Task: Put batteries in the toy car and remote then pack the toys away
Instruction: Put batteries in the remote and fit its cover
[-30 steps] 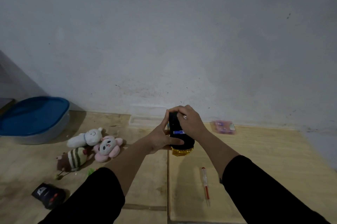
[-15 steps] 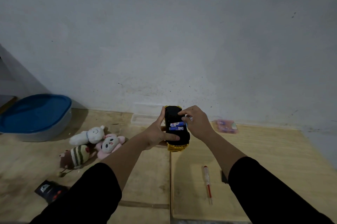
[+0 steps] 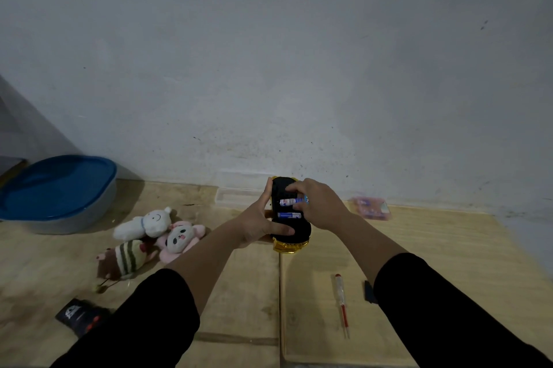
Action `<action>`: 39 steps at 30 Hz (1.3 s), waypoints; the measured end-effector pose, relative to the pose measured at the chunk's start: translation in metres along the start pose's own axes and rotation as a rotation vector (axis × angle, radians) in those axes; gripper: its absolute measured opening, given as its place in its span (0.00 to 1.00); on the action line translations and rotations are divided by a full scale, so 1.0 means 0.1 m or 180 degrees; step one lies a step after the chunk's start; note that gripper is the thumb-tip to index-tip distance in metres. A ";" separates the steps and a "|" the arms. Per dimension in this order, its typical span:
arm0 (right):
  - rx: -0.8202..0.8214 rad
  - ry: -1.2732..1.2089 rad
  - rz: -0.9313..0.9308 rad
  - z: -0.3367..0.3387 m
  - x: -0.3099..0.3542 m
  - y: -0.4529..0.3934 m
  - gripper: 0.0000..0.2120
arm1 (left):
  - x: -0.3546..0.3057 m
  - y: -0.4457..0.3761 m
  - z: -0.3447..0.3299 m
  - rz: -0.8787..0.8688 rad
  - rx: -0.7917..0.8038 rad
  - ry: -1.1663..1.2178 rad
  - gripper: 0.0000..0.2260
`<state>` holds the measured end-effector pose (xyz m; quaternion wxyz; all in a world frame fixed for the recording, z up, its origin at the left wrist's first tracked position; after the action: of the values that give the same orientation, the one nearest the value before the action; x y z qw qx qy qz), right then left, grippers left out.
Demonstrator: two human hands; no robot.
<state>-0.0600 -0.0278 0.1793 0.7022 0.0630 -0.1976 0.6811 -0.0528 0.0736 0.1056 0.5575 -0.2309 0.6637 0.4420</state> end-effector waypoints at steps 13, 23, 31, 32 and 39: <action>-0.0125 -0.0598 0.0167 0.03 0.04 -0.04 0.12 | -0.07 -0.03 0.03 -0.0046 0.0021 0.0036 0.56; -0.0051 0.0451 0.0981 -0.01 0.07 -0.04 0.17 | -0.13 -0.06 0.00 -0.0053 0.0062 0.0104 0.54; -0.0229 0.0596 0.1466 0.05 0.17 0.04 0.19 | -0.14 -0.07 -0.02 -0.0051 0.0070 0.0073 0.54; -0.0256 0.0616 0.1477 0.06 0.15 0.04 0.19 | -0.15 -0.07 -0.03 -0.0074 0.0071 0.0099 0.54; -0.0059 0.0859 0.1369 0.04 0.06 0.01 0.19 | -0.16 -0.12 -0.08 -0.0170 0.0071 0.0229 0.52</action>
<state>-0.0616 -0.0239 0.1852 0.5618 -0.0784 -0.1172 0.8152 -0.0437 0.0576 0.1168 0.5475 -0.2580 0.6818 0.4110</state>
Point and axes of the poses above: each hand's wrist, its own y-axis away from the middle knuckle, its own z-axis out of the back of the hand, x = y × z, the point moved 9 cm from there along -y, towards the middle knuckle, and after that the axes turned 11 degrees about -x, right-handed, at the moved point
